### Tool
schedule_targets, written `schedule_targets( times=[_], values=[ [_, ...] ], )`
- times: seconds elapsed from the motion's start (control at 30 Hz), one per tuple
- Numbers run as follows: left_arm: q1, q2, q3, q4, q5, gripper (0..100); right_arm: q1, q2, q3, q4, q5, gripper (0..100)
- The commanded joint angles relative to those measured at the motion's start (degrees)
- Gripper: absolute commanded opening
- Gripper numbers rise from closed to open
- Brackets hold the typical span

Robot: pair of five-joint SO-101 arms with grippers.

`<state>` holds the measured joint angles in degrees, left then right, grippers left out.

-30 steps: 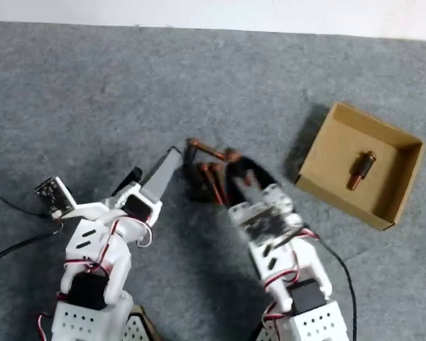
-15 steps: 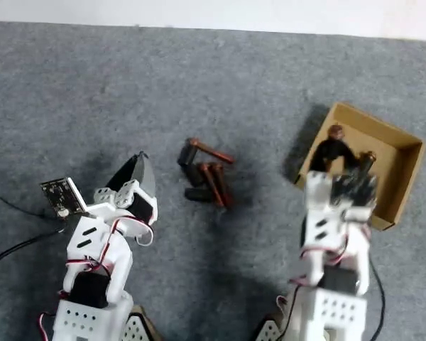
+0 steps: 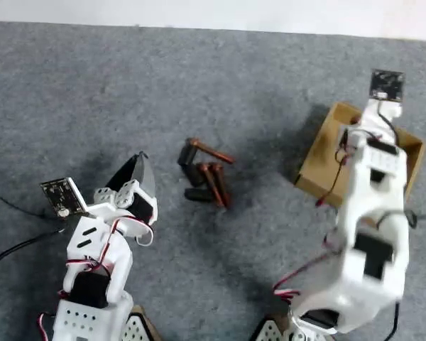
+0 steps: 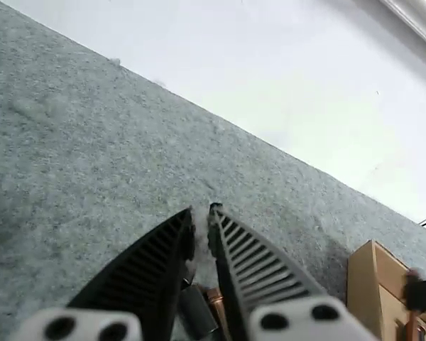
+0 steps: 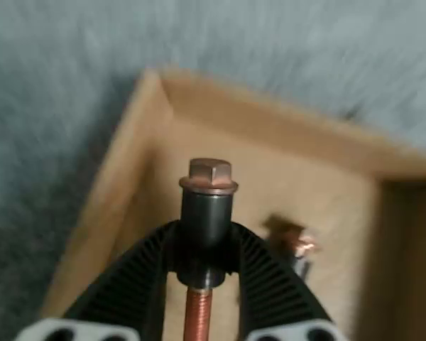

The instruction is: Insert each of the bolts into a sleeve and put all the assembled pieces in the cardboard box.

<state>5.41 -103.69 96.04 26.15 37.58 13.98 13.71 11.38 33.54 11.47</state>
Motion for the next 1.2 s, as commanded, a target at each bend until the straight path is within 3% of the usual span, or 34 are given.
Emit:
schedule_targets(
  times=[0.0,0.13,0.33,0.6,0.87,1.17],
  values=[
    [-0.7,-0.7,1.1,-0.1,-0.4,5,0.3,5.7,-12.5,5.7,-4.8,0.6],
    [-0.7,-0.7,1.1,-0.1,-0.4,5,-0.2,7.9,-16.4,10.6,-7.8,2.3],
    [-0.7,-0.7,1.1,-0.1,-0.4,5,-4.3,8.0,-16.6,12.9,-7.5,17.5],
    [-0.7,-0.7,1.1,-0.1,-0.4,5,-10.2,6.4,-18.3,21.6,-7.9,17.6],
    [-0.8,-0.7,1.1,-0.1,-0.4,5,-21.7,-11.1,-15.8,27.0,-7.9,17.6],
    [-2.8,-0.7,1.1,-0.1,-0.3,5,-43.0,-29.6,3.6,24.0,-7.8,17.6]
  ],
)
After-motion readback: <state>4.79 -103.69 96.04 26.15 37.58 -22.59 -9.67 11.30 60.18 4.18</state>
